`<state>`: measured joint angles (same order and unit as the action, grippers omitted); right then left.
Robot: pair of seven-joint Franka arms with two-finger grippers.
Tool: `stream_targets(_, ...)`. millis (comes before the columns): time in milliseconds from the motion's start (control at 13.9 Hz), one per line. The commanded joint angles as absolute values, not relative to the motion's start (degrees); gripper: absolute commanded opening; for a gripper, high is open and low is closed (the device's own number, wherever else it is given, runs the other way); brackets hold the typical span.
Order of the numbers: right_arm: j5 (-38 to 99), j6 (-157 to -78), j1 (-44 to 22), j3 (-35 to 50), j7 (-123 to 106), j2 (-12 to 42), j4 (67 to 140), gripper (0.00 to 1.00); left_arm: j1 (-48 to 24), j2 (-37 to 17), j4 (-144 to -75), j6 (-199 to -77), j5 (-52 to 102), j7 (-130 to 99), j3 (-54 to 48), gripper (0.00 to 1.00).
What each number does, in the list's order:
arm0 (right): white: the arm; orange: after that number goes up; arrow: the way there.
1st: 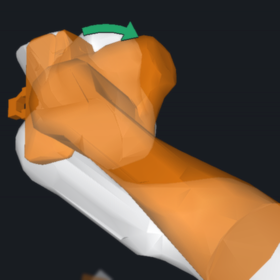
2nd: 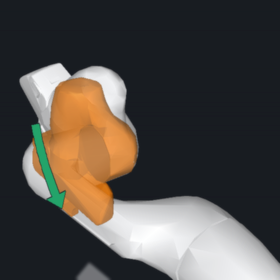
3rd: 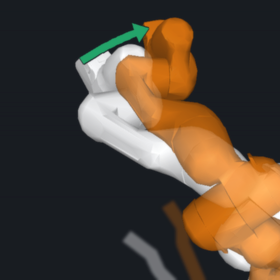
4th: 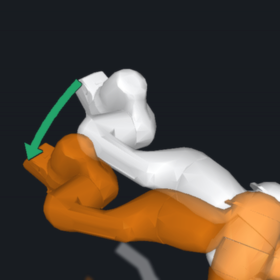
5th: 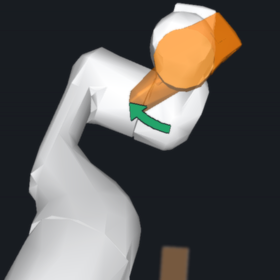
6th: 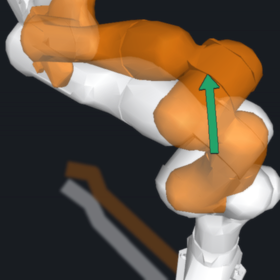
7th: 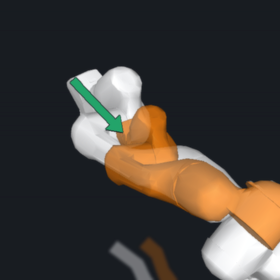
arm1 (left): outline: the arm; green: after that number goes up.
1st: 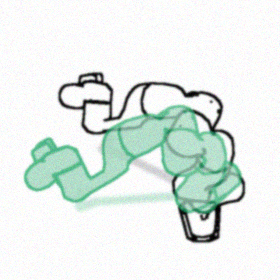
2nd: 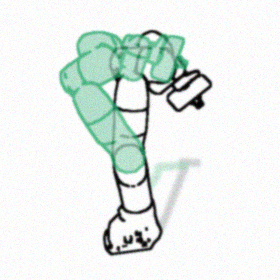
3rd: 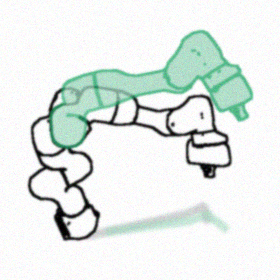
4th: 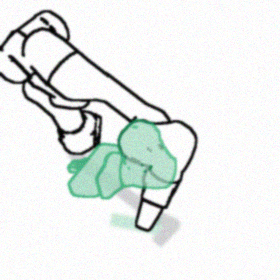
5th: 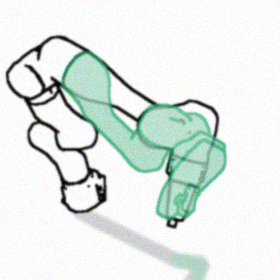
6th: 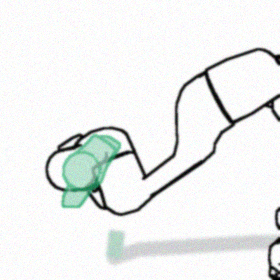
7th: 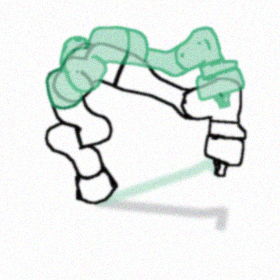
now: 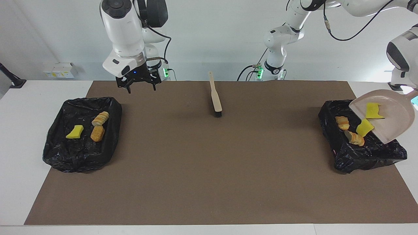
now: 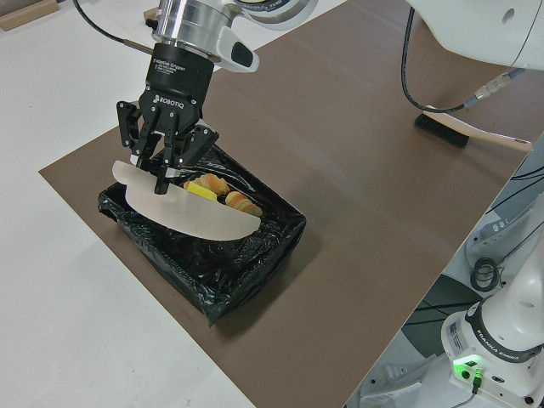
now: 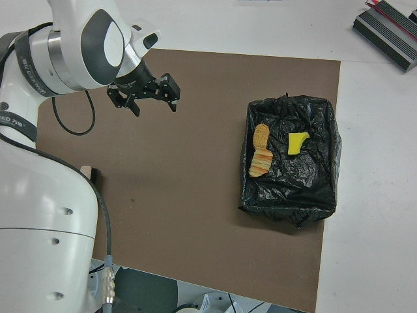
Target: Sweep and dump trash in bin
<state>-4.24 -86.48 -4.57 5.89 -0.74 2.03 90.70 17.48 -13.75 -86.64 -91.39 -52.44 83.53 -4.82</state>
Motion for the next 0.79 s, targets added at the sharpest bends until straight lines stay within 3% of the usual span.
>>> stream_targets(0, -5.8, -86.0, -1.2, 5.0, -9.4, 2.5, 88.8, 1.0, 12.6, -13.2, -87.2, -86.8, -59.0, 82.1, -4.0, 0.0)
stream_targets(504, -4.9, -88.1, 4.9, 4.4, -7.4, 2.2, 88.7, 1.0, 6.6, -14.1, -86.0, -81.1, -69.3, 78.8, -3.9, 0.0)
stream_targets(719, -3.6, -87.7, 4.7, 4.4, -2.6, 0.5, 88.9, 1.0, 5.8, -14.2, -78.7, -81.4, -65.1, 79.3, -4.8, 0.0)
